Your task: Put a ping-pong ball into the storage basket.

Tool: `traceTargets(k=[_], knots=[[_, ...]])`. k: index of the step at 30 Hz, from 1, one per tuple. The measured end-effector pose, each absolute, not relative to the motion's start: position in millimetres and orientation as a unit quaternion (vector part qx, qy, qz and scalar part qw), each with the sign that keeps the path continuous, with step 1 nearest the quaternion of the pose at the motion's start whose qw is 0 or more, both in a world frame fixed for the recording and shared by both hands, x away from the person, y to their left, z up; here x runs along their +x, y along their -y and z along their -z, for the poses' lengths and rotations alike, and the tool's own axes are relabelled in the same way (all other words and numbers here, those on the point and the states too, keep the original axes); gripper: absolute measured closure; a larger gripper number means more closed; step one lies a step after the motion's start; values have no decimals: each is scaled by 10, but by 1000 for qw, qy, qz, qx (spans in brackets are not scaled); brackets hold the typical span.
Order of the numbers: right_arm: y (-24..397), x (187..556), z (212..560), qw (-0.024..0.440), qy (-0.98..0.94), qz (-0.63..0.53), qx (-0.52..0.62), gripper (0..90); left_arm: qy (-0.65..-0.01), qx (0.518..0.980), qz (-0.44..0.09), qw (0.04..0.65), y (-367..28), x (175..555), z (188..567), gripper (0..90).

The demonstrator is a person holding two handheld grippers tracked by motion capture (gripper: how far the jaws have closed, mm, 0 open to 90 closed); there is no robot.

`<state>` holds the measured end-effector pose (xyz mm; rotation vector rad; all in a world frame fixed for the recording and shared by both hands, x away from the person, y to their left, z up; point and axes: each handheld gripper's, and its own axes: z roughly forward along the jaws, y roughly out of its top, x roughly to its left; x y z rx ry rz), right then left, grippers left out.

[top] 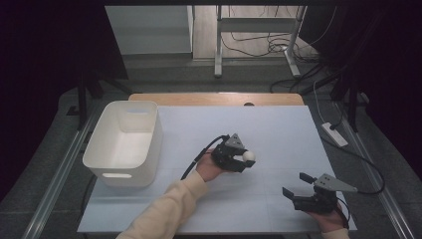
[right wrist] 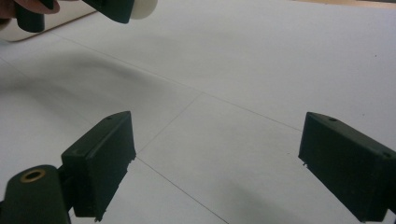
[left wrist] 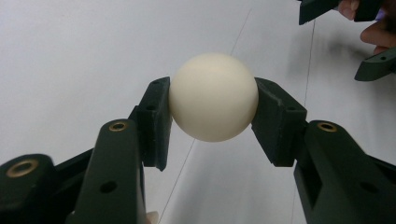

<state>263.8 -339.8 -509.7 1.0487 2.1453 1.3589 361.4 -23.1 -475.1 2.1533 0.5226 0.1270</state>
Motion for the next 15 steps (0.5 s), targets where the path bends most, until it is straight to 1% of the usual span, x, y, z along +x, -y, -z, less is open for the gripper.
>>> traceTargets(k=[15], knots=[[3394,2639,5093,197,-765,-485,375,105,-209,866,-60,451,149,3573,4672,508]])
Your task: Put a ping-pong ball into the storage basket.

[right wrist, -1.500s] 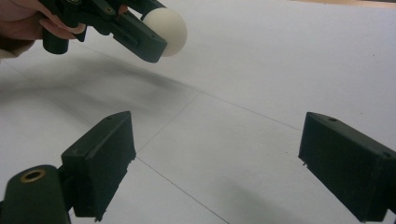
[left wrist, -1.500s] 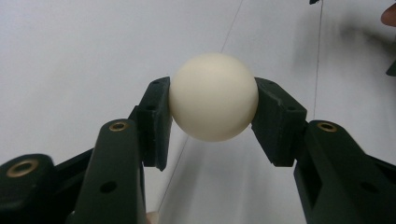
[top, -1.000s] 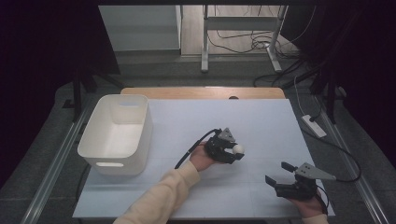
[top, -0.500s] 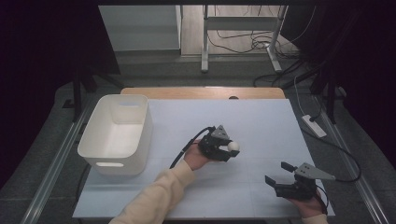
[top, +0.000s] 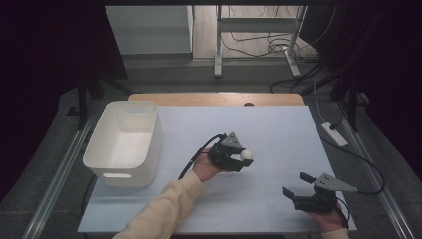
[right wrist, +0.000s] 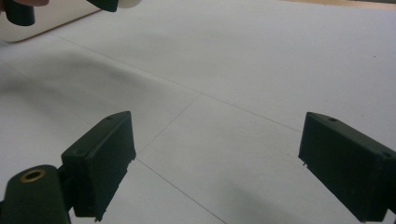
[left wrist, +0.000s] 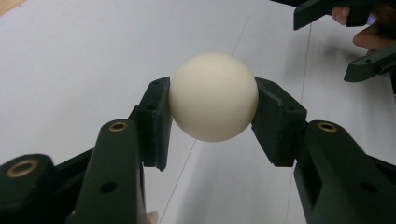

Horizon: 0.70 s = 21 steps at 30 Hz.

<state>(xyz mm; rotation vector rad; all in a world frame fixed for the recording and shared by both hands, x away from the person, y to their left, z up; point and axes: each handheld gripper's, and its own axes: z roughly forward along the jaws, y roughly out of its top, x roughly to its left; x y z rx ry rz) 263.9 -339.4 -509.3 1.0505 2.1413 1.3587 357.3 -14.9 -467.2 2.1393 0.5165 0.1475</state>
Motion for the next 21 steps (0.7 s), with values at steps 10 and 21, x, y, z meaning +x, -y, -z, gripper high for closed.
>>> traceTargets(k=[10,21], knots=[[3395,2639,5095,198,-765,-485,374,105,-212,861,-67,458,75,3547,4617,508],[3389,2639,5094,198,-766,-483,374,105,-221,849,-82,474,-105,3519,4484,508]])
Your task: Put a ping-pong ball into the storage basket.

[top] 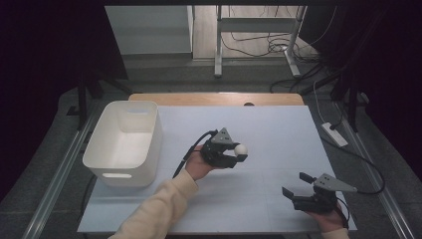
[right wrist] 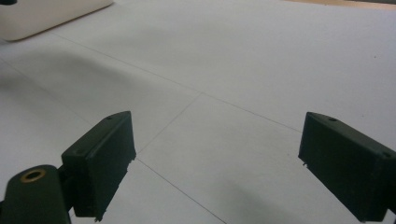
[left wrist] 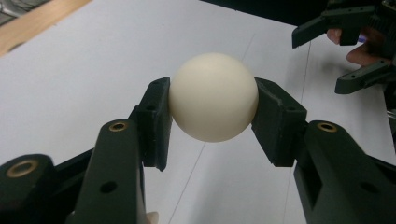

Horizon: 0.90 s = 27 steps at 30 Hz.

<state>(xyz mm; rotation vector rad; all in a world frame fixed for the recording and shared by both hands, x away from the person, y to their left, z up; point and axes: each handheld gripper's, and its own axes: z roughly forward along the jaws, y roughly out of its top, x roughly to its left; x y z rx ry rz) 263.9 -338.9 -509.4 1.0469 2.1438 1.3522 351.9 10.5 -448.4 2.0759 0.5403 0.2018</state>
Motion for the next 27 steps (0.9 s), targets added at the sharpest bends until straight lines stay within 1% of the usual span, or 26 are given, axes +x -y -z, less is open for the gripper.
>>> traceTargets(k=[8,27], knots=[[3383,2640,5094,199,-767,-483,373,105,-232,838,-98,484,-243,3504,4401,508],[3378,2639,5092,201,-767,-484,371,105,-233,829,-109,497,-375,3447,4285,508]])
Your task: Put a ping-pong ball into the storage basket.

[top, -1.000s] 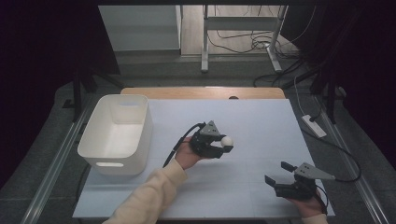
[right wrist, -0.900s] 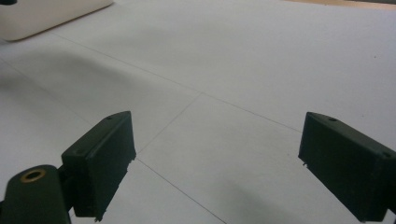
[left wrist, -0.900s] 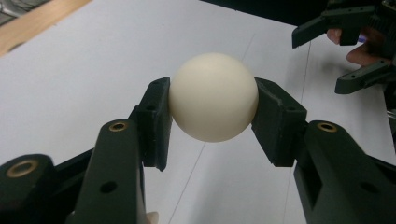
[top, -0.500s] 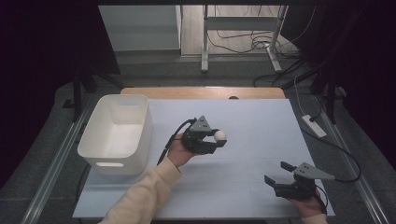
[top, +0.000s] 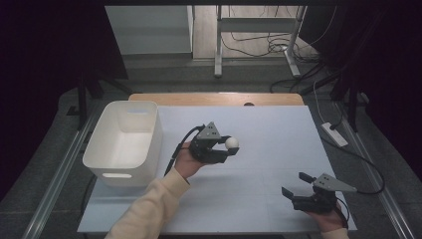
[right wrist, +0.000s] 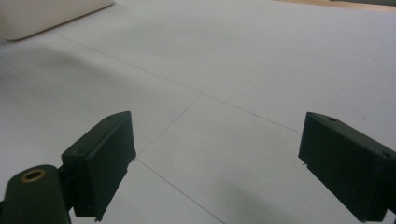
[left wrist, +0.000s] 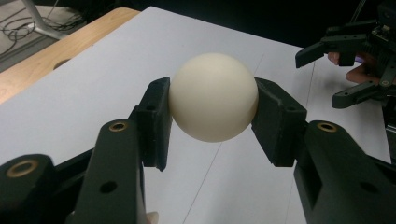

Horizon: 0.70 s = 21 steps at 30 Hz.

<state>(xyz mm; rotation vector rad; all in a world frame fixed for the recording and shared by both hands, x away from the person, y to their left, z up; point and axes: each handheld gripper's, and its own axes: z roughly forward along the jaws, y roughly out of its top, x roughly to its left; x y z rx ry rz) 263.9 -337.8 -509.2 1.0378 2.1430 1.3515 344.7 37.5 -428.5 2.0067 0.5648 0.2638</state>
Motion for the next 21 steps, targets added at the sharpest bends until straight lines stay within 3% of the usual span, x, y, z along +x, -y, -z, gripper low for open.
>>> traceTargets(k=[21], knots=[[3379,2646,5093,200,-766,-485,371,106,-254,806,-130,519,-701,3433,4060,508]])
